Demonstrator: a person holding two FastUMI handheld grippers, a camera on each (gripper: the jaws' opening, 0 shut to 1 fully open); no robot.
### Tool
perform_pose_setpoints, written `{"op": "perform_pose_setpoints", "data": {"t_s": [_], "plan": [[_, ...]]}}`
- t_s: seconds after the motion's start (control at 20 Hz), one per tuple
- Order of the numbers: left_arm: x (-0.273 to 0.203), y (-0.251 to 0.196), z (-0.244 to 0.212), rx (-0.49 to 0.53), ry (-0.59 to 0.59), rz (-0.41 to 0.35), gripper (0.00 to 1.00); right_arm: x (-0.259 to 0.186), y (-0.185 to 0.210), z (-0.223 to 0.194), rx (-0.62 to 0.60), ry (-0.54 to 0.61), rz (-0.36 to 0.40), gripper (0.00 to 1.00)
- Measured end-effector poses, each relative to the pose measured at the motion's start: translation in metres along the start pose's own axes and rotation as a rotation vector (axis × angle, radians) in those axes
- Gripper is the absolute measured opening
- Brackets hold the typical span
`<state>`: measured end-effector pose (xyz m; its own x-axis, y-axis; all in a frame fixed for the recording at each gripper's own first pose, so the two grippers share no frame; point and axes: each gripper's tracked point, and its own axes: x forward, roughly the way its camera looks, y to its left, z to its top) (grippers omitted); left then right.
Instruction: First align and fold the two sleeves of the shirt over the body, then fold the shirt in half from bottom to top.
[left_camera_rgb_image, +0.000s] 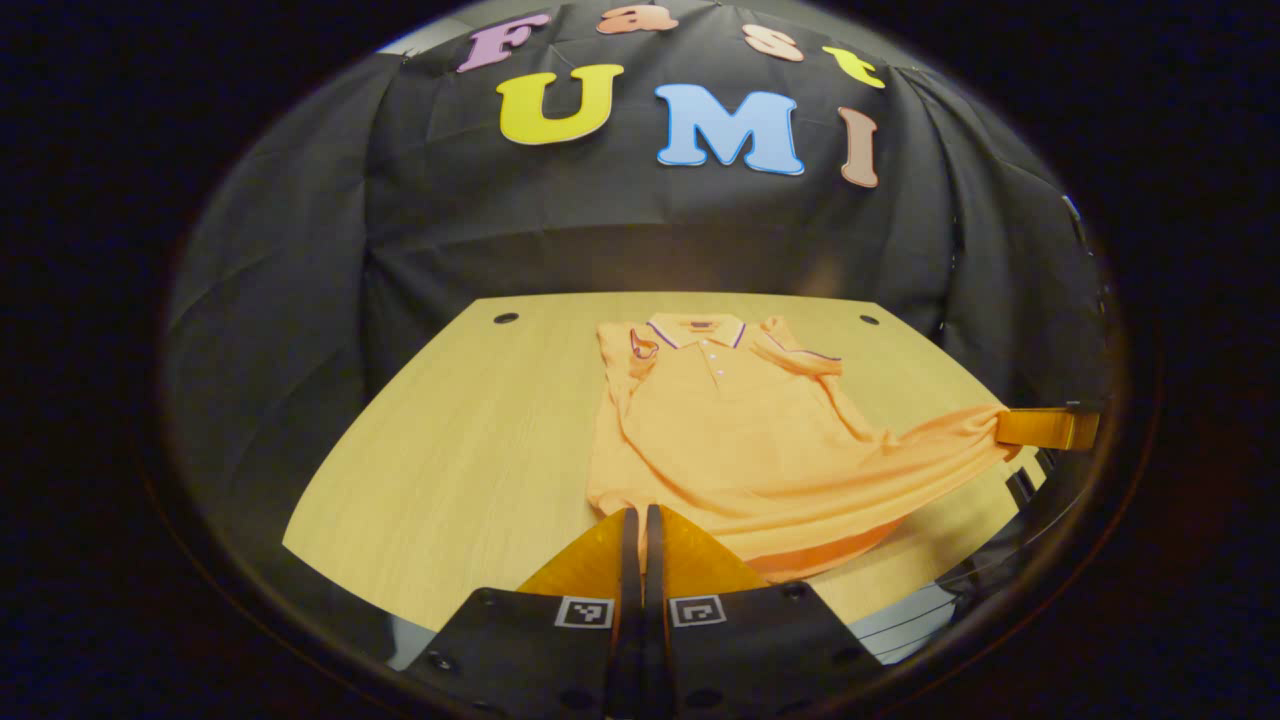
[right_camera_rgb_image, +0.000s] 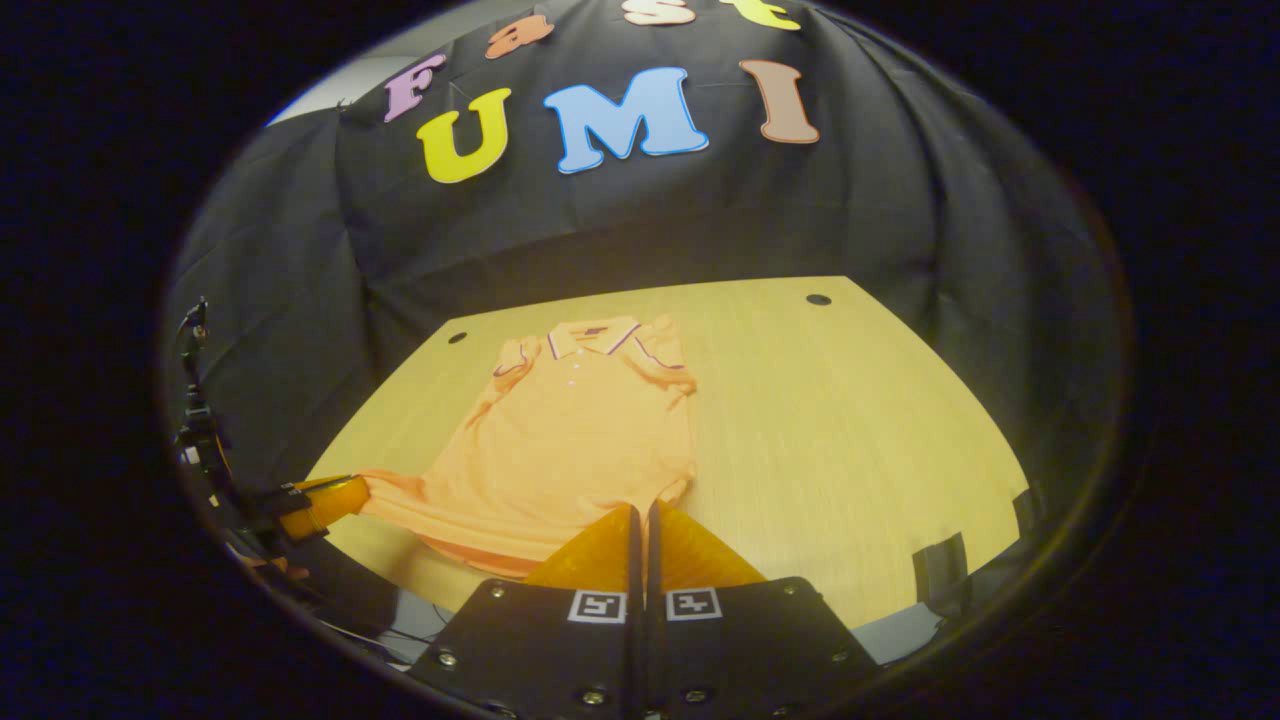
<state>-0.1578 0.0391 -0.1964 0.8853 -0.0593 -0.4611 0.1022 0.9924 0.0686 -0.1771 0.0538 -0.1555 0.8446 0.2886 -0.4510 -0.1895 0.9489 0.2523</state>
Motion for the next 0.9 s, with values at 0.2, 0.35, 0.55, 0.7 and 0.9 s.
{"op": "perform_pose_setpoints", "data": {"t_s": [0.2, 0.35, 0.55, 0.7, 0.9], "plan": [[0.026, 0.003, 0.046, -0.007, -0.055, -0.003, 0.06, 0.023, -0.001, 0.044, 0.005, -0.047, -0.006, 0.00], [0.055, 0.007, 0.071, -0.011, -0.069, -0.013, 0.06, 0.045, -0.001, 0.071, 0.010, -0.060, -0.008, 0.00], [0.101, 0.013, 0.106, 0.008, -0.088, -0.022, 0.06, 0.080, 0.001, 0.109, 0.003, -0.077, -0.022, 0.00], [0.136, 0.015, 0.138, 0.036, -0.113, -0.035, 0.06, 0.110, 0.002, 0.134, -0.015, -0.089, -0.041, 0.00], [0.181, 0.019, 0.177, 0.070, -0.149, -0.049, 0.06, 0.150, 0.003, 0.165, -0.030, -0.097, -0.070, 0.00]]}}
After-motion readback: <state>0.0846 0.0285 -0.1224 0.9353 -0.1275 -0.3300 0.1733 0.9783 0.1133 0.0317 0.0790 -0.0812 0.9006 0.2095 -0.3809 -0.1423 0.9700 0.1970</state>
